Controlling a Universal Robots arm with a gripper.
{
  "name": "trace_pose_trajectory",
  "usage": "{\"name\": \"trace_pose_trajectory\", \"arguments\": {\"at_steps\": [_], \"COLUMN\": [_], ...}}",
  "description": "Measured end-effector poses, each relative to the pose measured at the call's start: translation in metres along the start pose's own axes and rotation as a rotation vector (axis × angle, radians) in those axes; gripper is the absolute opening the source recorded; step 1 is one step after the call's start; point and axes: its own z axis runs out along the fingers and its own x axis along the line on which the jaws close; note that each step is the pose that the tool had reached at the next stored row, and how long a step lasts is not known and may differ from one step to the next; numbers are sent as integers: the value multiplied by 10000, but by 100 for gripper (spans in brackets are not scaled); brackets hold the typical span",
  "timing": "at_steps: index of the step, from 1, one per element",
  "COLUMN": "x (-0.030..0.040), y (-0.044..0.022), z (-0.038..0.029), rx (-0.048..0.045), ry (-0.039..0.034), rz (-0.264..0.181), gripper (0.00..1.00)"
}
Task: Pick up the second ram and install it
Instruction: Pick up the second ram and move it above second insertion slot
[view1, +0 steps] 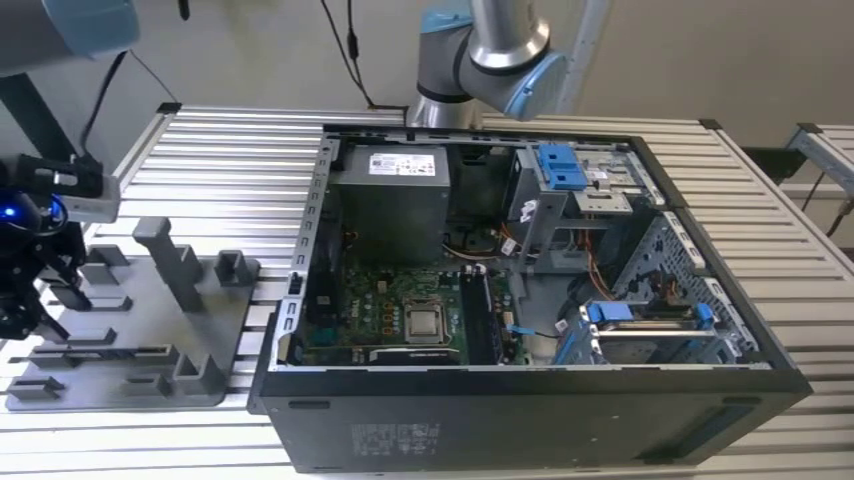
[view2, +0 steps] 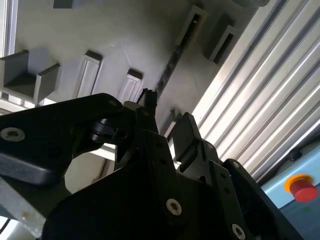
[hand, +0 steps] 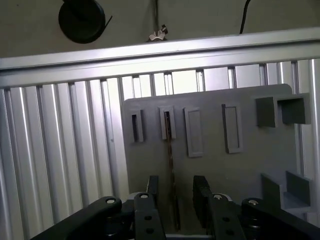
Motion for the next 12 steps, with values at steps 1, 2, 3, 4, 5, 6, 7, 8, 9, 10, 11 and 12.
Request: {"name": "trace_pose_trajectory", "arguments": {"at_steps": [1, 2, 3, 4, 5, 6, 7, 8, 9, 10, 11, 12], "x": [0, 1, 1, 0, 0, 0, 0, 0, 0, 0, 0, 1], "y": [1, 0, 0, 0, 0, 0, 0, 0, -1, -1, 0, -1], "z": [10, 16, 16, 17, 17, 17, 18, 21, 26, 32, 37, 42], "rx": [28, 46, 47, 48, 48, 49, 48, 50, 53, 56, 60, 66], "ry": [-2, -4, -5, -5, -5, -5, -5, -7, -8, -10, -8, -8], "rz": [-1, -2, -3, -3, -3, -2, -2, -2, -3, -3, -4, -5], "gripper": [42, 42, 42, 42, 42, 42, 42, 42, 42, 42, 42, 42]}}
